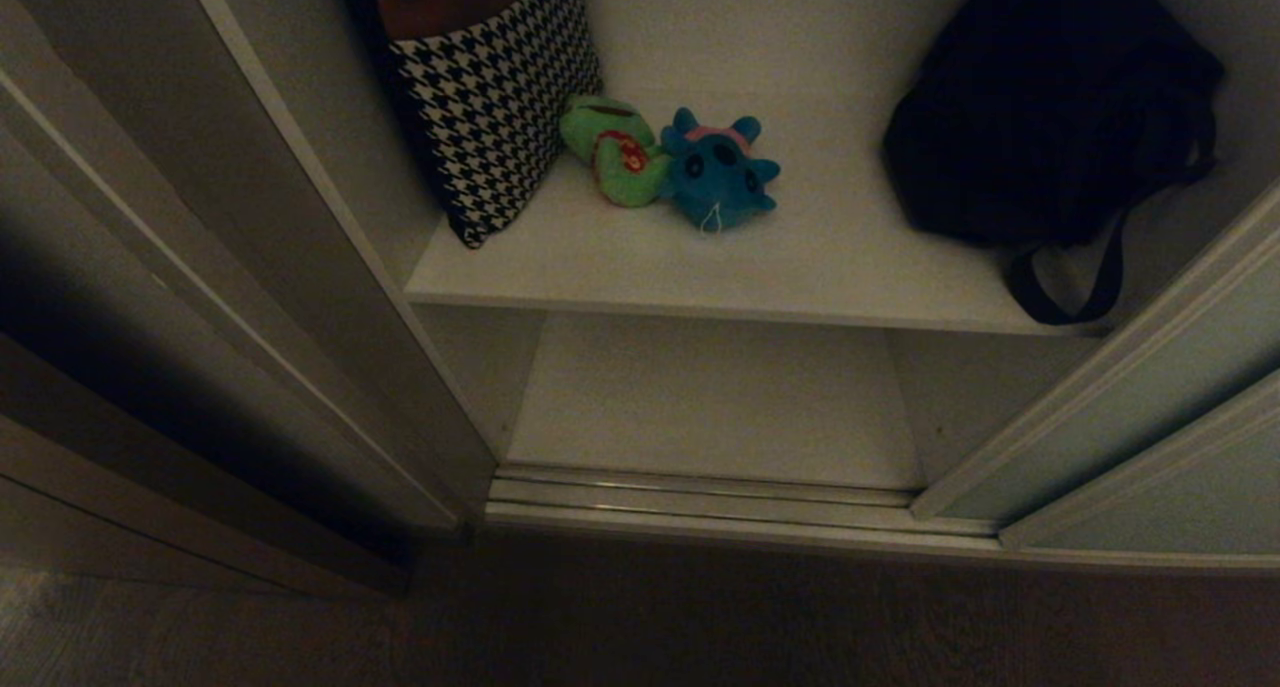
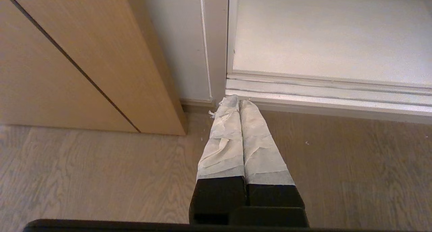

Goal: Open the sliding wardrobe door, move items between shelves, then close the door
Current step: Open the door

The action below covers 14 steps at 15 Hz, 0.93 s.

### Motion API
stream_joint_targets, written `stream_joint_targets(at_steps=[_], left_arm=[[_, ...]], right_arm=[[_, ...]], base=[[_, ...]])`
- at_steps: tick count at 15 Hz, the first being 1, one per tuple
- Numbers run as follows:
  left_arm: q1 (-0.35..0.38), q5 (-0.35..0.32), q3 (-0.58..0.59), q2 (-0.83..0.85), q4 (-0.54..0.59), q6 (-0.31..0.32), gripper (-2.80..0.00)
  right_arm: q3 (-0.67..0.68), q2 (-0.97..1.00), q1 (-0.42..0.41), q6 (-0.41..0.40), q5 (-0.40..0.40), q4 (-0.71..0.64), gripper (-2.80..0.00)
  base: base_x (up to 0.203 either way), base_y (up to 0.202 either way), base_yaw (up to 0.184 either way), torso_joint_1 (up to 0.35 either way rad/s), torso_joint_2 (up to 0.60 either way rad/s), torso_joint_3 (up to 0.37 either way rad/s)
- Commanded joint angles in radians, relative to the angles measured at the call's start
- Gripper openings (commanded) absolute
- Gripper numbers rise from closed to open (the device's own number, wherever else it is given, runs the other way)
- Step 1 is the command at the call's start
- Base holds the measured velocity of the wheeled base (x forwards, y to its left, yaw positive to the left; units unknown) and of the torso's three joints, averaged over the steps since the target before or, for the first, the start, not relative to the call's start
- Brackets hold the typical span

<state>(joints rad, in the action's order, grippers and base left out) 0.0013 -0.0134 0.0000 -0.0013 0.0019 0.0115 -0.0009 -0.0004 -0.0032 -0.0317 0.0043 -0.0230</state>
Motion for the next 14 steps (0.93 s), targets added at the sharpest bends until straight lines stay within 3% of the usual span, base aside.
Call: stream_joint_targets(at_steps=[1,14], left_arm=[[0.000,0.000,0.000,0.001,0.001,0.002,-2.80],[0.000,0.001,0.001,0.000,0.000,-0.007,-2.80]], right_arm=[[-0.001,-0.001,0.000,-0.001,0.000,0.000,-2.80],[0.000,-0.001,0.000,-0.001,0.000,0.000,-2.80]], base=[[0.000,0.000,0.000,0.000,0.00,0.000],[0.000,0.000,0.000,0.000,0.00,0.000]])
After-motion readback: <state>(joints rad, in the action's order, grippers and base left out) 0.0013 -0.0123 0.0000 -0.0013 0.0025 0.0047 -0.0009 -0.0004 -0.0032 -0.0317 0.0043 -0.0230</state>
